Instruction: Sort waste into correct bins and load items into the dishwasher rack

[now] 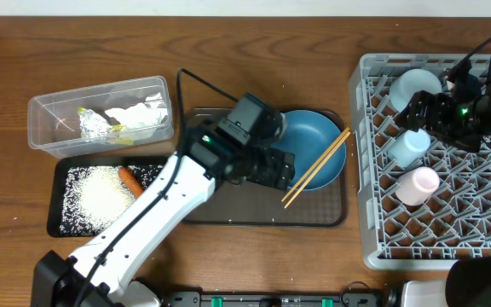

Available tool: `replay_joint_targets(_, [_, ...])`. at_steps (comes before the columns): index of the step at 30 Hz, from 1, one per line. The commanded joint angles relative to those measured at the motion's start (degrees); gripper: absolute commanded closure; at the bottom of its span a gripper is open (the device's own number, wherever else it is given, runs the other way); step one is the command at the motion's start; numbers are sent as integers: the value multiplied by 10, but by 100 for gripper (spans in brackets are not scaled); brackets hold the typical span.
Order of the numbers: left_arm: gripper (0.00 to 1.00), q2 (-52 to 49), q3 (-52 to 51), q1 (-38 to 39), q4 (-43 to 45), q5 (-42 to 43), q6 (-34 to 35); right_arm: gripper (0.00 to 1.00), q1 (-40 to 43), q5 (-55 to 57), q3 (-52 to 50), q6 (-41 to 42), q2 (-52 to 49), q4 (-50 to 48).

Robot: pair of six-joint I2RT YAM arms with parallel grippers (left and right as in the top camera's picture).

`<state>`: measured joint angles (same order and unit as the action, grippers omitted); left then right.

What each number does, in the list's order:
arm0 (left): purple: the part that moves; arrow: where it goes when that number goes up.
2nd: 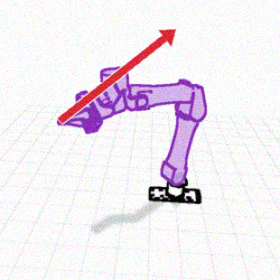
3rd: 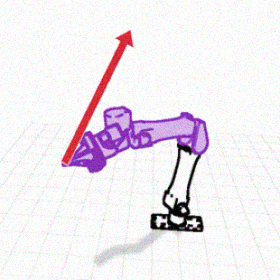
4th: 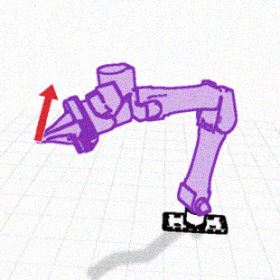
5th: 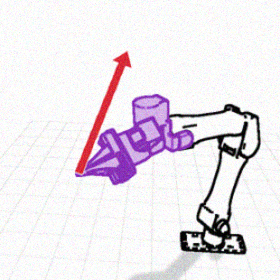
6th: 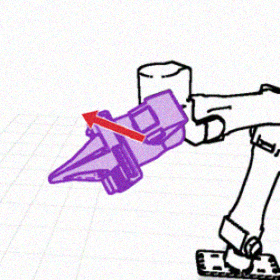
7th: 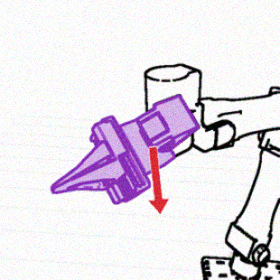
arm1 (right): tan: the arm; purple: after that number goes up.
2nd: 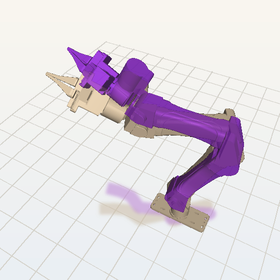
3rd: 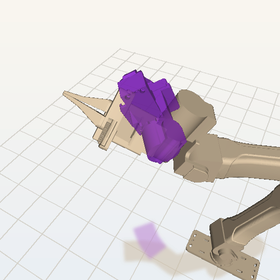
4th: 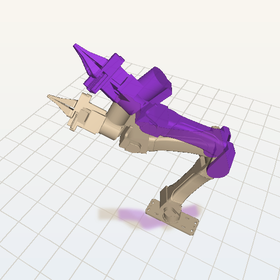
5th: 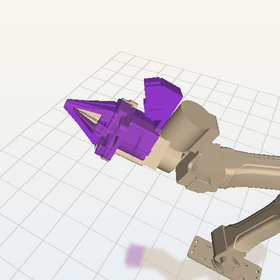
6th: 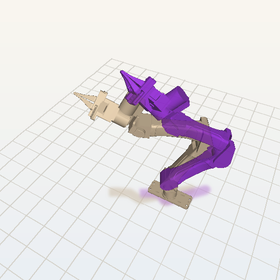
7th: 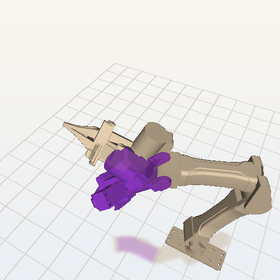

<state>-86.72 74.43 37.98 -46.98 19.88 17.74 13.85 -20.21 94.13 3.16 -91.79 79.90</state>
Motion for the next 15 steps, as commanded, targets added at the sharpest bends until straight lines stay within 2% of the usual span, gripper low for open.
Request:
replay_joint_targets(1, [17,-9,-3,22,15,-51,5,1,-15,-10,11,-11,3,1])
replay_joint_targets(6, [18,-35,-3,53,72,-103,-2,1,-15,-10,11,-11,3,1])
replay_joint_targets(9, [26,-59,-3,62,101,-149,-2,1,-15,-10,11,-11,3,1])
replay_joint_targets(15, [27,-127,-3,63,164,-150,-2,1,-15,-10,11,-11,3,1])
